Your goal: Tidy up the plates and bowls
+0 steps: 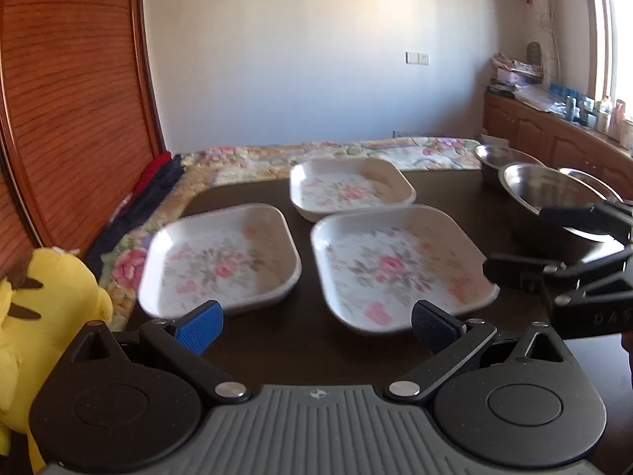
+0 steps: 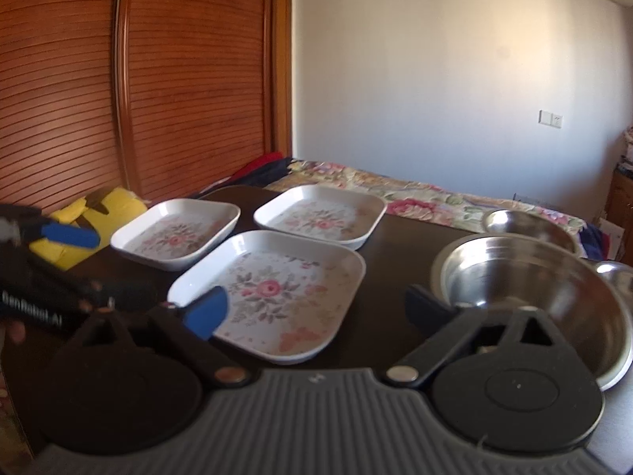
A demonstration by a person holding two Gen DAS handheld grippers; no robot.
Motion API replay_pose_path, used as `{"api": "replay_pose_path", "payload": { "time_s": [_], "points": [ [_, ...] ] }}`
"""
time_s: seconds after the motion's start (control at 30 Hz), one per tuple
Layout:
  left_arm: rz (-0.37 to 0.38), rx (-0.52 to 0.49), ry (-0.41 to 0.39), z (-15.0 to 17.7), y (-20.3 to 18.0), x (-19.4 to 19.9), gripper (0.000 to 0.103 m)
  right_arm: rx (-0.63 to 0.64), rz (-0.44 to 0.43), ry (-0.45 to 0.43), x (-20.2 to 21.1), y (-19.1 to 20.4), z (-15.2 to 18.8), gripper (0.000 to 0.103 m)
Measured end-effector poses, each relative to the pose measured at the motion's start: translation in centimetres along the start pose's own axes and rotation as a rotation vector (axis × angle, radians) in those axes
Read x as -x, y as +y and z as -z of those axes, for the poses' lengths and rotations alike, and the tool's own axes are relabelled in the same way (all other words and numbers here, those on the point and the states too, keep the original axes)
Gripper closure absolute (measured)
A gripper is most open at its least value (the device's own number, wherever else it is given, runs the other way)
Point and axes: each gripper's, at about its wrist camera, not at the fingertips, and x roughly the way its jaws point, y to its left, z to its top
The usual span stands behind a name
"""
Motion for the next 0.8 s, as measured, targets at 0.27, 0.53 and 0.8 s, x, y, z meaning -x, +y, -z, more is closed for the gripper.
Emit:
{"api": "replay_pose_path", "payload": {
  "time_s": [0.27, 0.53, 0.8],
  "points": [
    [0.071, 0.039, -0.020, -0.9, 1.3, -1.8, 0.017, 0.002, 0.012, 0.042, -2.6, 0.5, -0.7, 0.022],
    [0.122, 0.060, 0.007, -0.8, 1.1, -4.0, 0.048, -0.004, 0.028, 0.092, -4.5, 0.4, -0.8, 0.040],
    [0.143, 0.073, 0.033, -0.3, 0.9, -5.2, 0.066, -0.034, 0.036, 0.125, -4.8, -0.1, -0.1, 0.049]
  ]
}}
